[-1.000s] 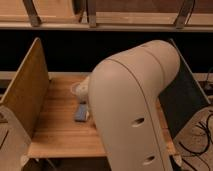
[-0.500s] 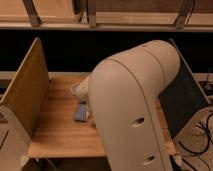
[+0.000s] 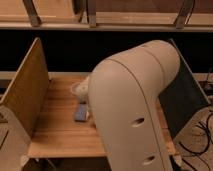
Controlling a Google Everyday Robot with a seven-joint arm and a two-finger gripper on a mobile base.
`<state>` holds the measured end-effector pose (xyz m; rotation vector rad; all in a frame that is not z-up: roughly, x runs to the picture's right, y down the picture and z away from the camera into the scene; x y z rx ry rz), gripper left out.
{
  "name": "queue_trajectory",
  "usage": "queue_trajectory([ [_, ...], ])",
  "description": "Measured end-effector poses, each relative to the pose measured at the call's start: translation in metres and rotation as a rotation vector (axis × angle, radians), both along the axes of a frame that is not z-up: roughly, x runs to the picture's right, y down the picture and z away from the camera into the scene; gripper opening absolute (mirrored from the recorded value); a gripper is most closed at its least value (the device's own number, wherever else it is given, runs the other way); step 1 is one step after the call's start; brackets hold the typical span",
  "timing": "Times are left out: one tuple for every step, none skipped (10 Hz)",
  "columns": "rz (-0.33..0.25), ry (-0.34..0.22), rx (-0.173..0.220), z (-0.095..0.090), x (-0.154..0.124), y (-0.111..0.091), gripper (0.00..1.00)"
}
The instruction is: Pick up the ceramic bowl
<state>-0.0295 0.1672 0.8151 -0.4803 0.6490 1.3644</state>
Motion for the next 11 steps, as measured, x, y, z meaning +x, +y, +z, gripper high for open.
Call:
queue_trajectory([
  [0.0,0.0,0.0,0.0,0.0,0.0,0.8],
  [0.0,0.0,0.0,0.0,0.0,0.0,0.8],
  [0.0,0.0,0.0,0.0,0.0,0.0,0.8],
  [0.0,0.0,0.0,0.0,0.0,0.0,0.8],
  [0.0,0.0,0.001,0.0,0.0,0.0,0.8],
  [0.01,0.008,0.011,0.0,0.002,-0.005,0.8],
  [0.027,0.032,0.03,0.002,0.009,-0.013,0.8],
  [0.041,0.056,0.048,0.003,0.016,-0.021,0.8],
  [0.056,0.092,0.085,0.007,0.026,-0.035,0.8],
  [0.061,0.114,0.118,0.011,0.033,-0.047,0.8],
  [0.06,0.132,0.149,0.015,0.038,-0.058,0.8],
])
